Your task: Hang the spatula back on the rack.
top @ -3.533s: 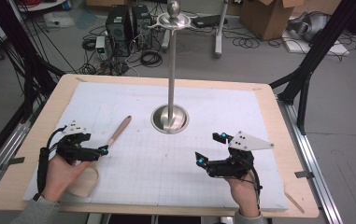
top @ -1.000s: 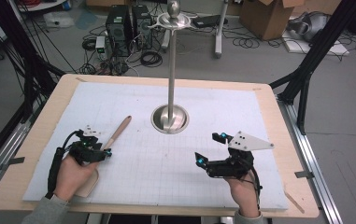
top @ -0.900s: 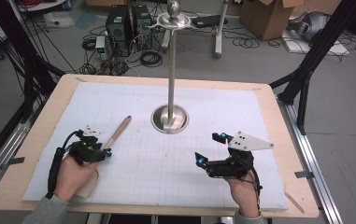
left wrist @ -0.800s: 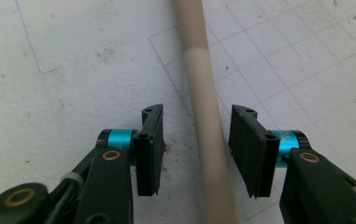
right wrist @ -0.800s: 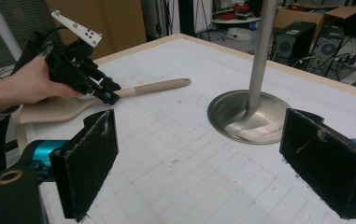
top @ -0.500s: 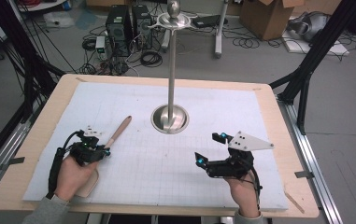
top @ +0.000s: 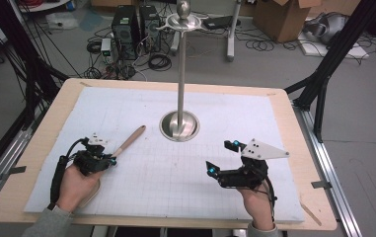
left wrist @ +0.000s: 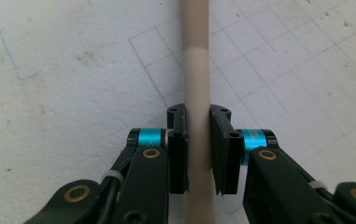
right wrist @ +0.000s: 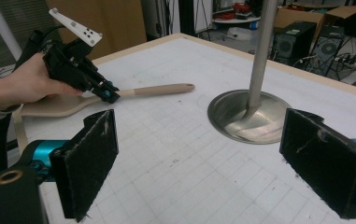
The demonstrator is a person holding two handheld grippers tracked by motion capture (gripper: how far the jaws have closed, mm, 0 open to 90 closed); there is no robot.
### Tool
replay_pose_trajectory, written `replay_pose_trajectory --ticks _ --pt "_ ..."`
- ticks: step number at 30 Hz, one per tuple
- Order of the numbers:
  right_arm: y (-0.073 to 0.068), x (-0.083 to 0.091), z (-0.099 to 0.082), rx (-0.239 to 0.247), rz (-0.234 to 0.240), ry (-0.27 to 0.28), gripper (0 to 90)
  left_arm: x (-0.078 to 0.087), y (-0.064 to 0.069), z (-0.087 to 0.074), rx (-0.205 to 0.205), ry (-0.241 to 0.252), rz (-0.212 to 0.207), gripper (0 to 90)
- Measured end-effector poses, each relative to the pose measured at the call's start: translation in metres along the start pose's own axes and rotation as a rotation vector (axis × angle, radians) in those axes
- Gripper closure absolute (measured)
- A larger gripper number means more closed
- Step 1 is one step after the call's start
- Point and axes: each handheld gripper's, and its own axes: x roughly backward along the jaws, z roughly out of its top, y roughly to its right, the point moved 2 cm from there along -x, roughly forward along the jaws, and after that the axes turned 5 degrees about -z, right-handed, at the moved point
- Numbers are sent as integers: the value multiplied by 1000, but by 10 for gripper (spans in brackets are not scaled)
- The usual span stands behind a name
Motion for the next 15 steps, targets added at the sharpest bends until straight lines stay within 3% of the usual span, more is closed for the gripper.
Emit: replay_pose_trajectory --ticks 7,15 --pt "0 -1 0 2 1 -3 107 8 -2 -2 5 31 -16 783" --pt "0 -2 -1 -1 -2 -7 107 29 -4 2 -6 67 -27 783"
